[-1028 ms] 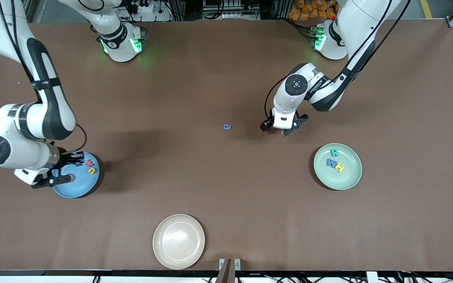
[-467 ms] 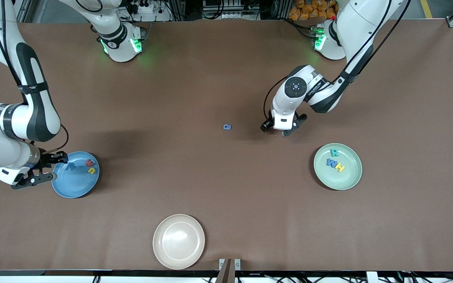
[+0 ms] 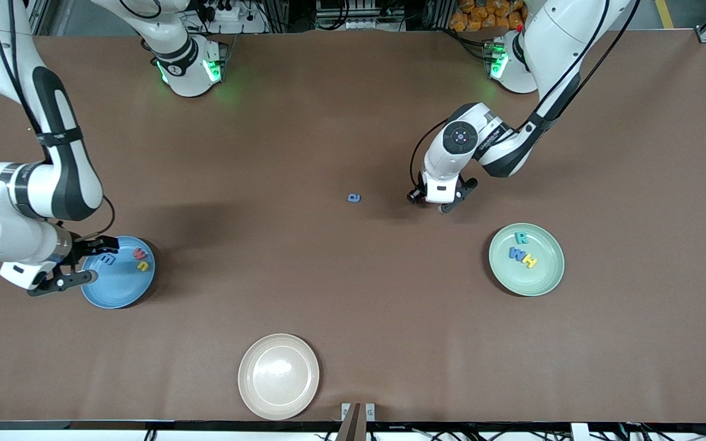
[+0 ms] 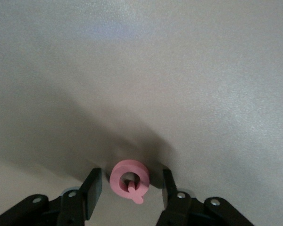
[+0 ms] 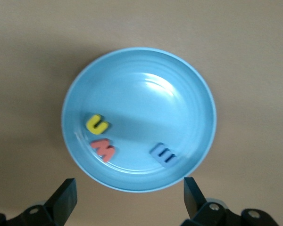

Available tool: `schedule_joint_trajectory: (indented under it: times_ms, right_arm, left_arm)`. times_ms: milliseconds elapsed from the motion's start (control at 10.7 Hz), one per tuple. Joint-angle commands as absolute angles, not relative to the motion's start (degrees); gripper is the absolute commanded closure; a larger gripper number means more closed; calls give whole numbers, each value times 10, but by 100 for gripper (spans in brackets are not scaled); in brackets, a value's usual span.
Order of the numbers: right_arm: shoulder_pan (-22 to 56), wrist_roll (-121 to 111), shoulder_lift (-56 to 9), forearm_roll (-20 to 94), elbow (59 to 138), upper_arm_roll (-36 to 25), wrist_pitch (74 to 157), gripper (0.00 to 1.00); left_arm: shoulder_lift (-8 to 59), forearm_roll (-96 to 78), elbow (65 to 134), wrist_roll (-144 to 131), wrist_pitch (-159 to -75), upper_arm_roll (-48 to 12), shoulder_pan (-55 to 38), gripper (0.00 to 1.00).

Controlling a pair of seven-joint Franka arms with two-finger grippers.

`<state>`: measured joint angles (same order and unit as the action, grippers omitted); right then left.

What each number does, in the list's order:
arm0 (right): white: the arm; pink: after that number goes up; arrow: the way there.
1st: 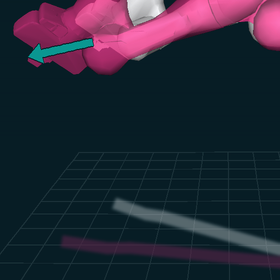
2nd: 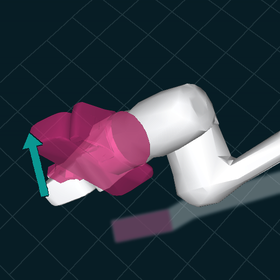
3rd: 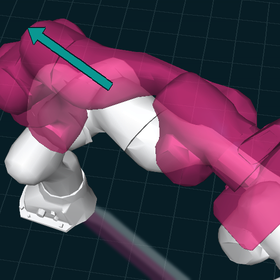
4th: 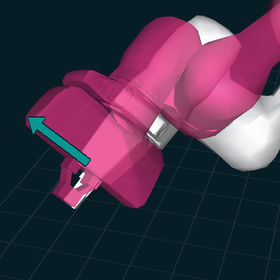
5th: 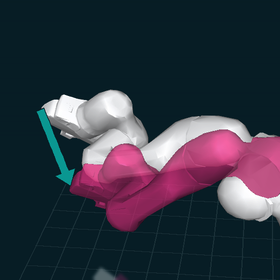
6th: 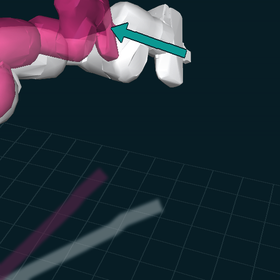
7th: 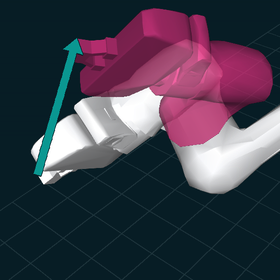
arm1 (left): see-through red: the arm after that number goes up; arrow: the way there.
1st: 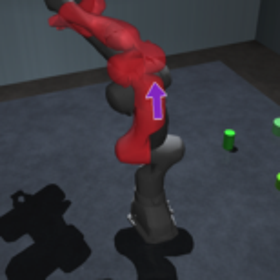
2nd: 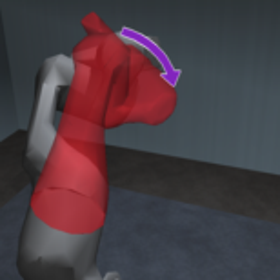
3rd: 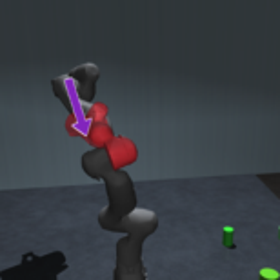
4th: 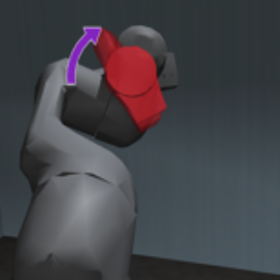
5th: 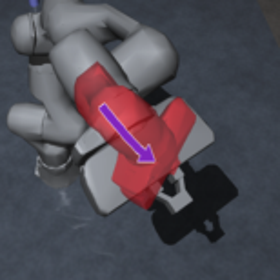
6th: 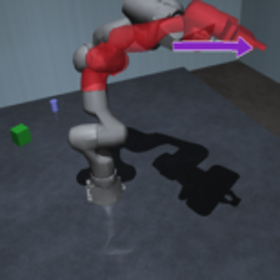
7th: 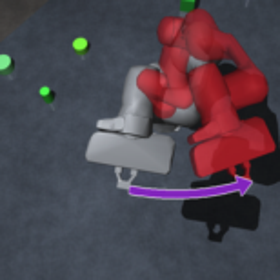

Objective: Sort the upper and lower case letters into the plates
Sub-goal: 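Release the e on the blue plate while the left gripper grasps pink Q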

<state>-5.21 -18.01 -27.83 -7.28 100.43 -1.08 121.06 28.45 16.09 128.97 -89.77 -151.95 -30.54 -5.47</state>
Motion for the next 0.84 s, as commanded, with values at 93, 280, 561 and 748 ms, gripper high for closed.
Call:
schedule_joint_trajectory:
  times_ms: [93,280,561,748]
  right_arm:
    - [-5,-102,-282,-38,1008,-10,1207,0]
    - [29,-88,-288,-15,1006,-10,1208,0]
    - [93,-74,-289,20,1005,-10,1213,0]
    - [156,16,-289,21,1005,-10,1216,0]
  left_arm:
    - [279,208,1280,-921,-1523,-304,-52,100]
    - [259,231,1276,-915,-1518,-304,-44,100]
    - [250,244,1212,-874,-1445,-304,-25,100]
    - [250,238,1149,-798,-1362,-307,9,100]
